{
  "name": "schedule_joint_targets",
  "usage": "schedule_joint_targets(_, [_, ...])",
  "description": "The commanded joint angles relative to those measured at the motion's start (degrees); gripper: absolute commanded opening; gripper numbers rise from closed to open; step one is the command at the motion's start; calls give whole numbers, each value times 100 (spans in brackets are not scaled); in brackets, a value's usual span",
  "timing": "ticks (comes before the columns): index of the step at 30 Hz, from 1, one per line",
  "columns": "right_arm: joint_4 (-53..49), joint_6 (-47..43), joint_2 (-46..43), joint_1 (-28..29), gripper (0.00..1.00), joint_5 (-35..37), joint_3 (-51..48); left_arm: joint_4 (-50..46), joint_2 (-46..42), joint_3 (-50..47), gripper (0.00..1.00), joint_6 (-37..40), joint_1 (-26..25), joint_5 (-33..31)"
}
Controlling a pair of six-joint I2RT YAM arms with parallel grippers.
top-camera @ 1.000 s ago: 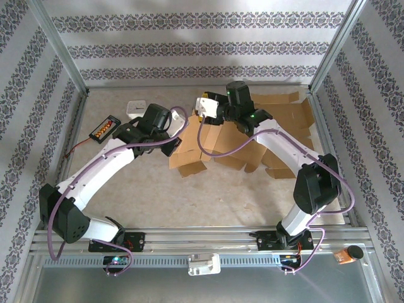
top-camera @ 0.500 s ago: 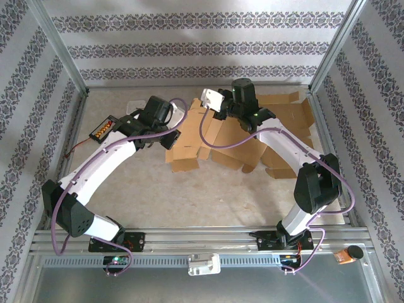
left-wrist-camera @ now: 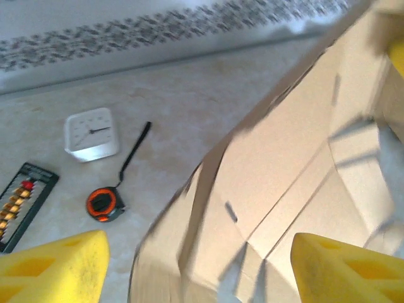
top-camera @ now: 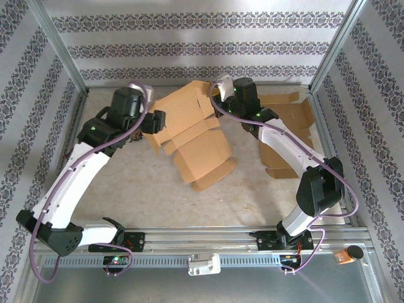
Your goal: Fold the paper box
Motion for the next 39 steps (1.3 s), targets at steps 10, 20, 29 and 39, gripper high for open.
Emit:
schedule_joint_targets(10, [587, 1554, -123, -24, 2, 473, -1428, 558, 126, -1170, 76, -610, 1312, 1898])
schedule_joint_targets(20, [755, 1367, -311, -47, 2, 256, -1900, 1825, 1277, -1773, 79, -509, 1513, 1477])
schedule_joint_targets(29, [490, 1001, -615, -415, 2, -524, -1880, 2464, 2676, -1240, 80, 377, 1713, 2245])
schedule_joint_targets(39, [387, 746, -366, -460, 1, -870, -1652, 2739, 3942, -429, 81, 418, 1815, 3110])
